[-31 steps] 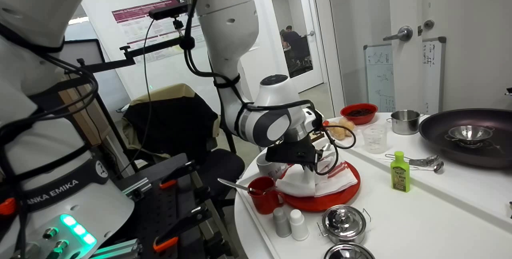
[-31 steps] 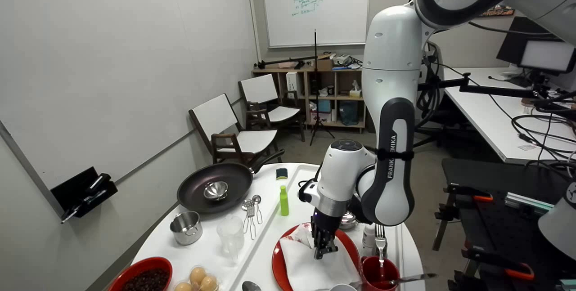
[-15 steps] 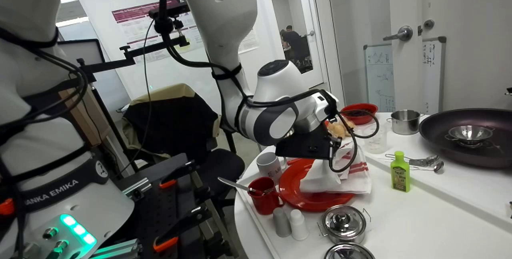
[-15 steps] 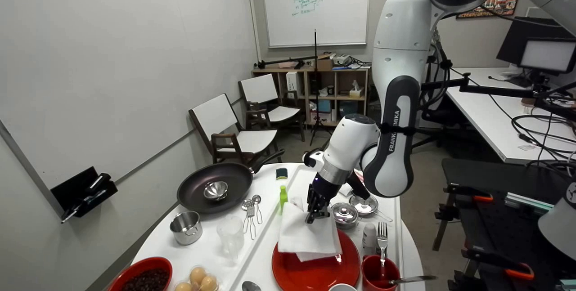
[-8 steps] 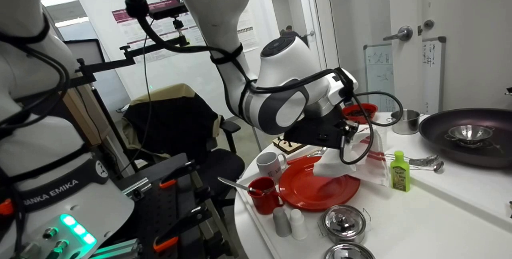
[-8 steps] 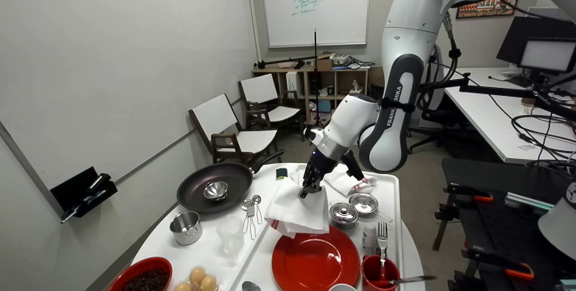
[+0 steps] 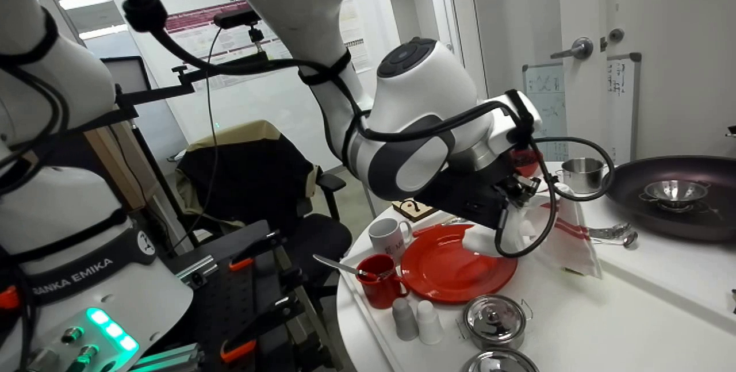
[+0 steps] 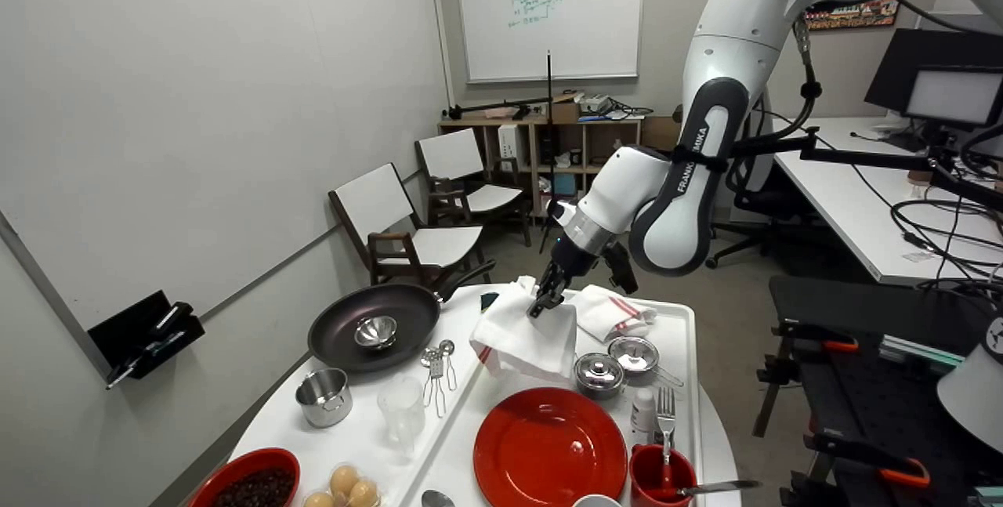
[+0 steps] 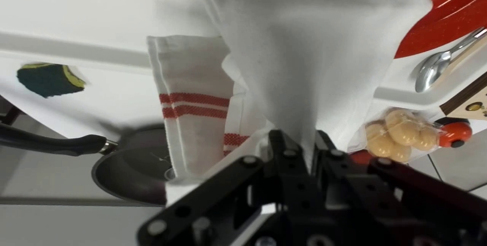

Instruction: Pick up the cloth and clean the plate

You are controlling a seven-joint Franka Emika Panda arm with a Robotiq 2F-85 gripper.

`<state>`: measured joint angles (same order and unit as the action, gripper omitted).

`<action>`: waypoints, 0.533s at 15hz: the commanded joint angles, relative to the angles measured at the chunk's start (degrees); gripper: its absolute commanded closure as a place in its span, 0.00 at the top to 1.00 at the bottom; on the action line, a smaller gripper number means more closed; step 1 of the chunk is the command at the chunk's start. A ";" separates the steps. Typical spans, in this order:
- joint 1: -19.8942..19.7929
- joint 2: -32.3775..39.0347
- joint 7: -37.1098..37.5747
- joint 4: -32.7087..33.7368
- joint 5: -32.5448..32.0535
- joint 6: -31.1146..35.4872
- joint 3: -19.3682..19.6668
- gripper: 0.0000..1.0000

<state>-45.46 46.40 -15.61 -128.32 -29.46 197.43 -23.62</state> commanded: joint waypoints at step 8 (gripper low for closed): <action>-17.65 3.49 2.15 4.98 6.04 -15.26 -14.73 0.02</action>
<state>-60.16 47.67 -12.34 -125.73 -28.45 185.79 -34.60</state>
